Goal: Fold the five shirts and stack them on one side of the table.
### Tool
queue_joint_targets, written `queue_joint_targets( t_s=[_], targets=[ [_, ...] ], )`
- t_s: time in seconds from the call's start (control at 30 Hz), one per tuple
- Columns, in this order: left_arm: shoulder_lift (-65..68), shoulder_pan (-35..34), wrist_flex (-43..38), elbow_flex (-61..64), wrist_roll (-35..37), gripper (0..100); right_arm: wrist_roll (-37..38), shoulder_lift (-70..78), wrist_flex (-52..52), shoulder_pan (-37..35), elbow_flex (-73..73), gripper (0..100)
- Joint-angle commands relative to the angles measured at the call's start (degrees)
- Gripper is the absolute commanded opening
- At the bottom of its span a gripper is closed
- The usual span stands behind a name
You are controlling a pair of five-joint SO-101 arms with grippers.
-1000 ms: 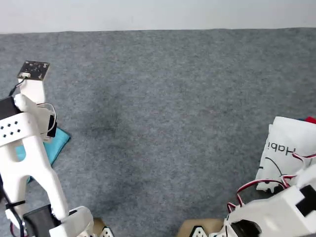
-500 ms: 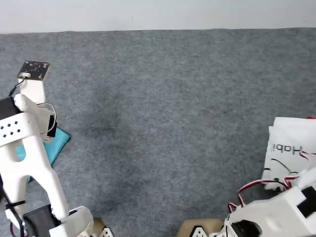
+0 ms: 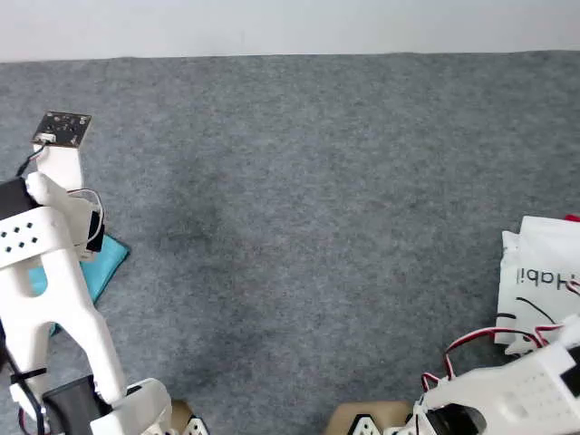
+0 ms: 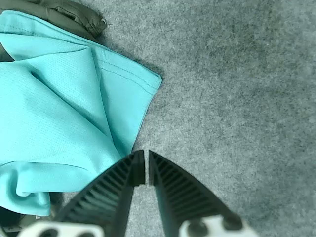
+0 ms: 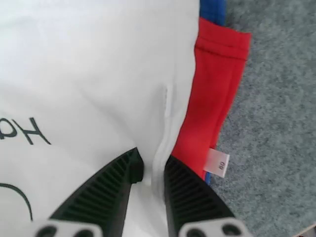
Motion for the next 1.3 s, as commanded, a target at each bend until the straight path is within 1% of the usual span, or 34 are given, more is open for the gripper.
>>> queue_joint_targets(
  t_s=[0.0,0.1,0.17,0.3,0.5,0.53,0.6,0.77,0.8,0.87,0.93,1.13,1.27],
  targets=[
    [-1.76,0.26,0.62,-0.13,0.00,2,0.62,0.31,1.27,0.40,-3.69,4.8],
    [-1.76,0.35,0.53,-0.13,0.00,2,0.26,-0.31,3.82,-0.31,-3.87,16.5],
    [-1.76,0.35,0.35,-0.13,0.00,2,-0.18,-2.15,5.05,-0.57,-3.87,22.1],
    [-1.76,0.35,0.35,-0.13,0.00,2,-2.11,-6.99,5.23,-1.54,-3.78,22.8],
    [-1.76,0.35,0.35,-0.13,0.00,2,-1.85,-14.02,11.74,-6.29,-3.78,22.6],
    [-1.76,0.35,0.35,-0.13,0.00,2,-1.85,-14.73,13.05,-7.25,-3.78,22.4],
    [-1.76,0.35,0.35,-0.13,0.00,2,-1.93,-15.78,15.16,-9.10,-3.60,18.6],
    [-1.76,0.35,0.35,-0.13,0.00,2,-1.85,-15.69,18.24,-12.44,-1.93,2.0],
    [-1.76,0.35,0.35,-0.13,0.00,2,-1.85,-15.43,18.15,-12.79,-1.14,0.4],
    [-1.76,0.35,0.35,-0.13,0.00,2,-1.85,-14.37,17.98,-12.97,0.44,1.8],
    [-1.67,0.35,0.35,-0.13,0.00,2,-1.85,-12.35,16.40,-12.97,2.55,0.9],
    [-1.67,0.35,0.26,2.24,0.00,2,-1.85,-3.91,8.13,-14.11,11.25,0.9],
    [-1.67,0.35,0.26,2.95,0.00,2,-2.11,-2.42,7.08,-15.96,12.31,0.9]
  ],
)
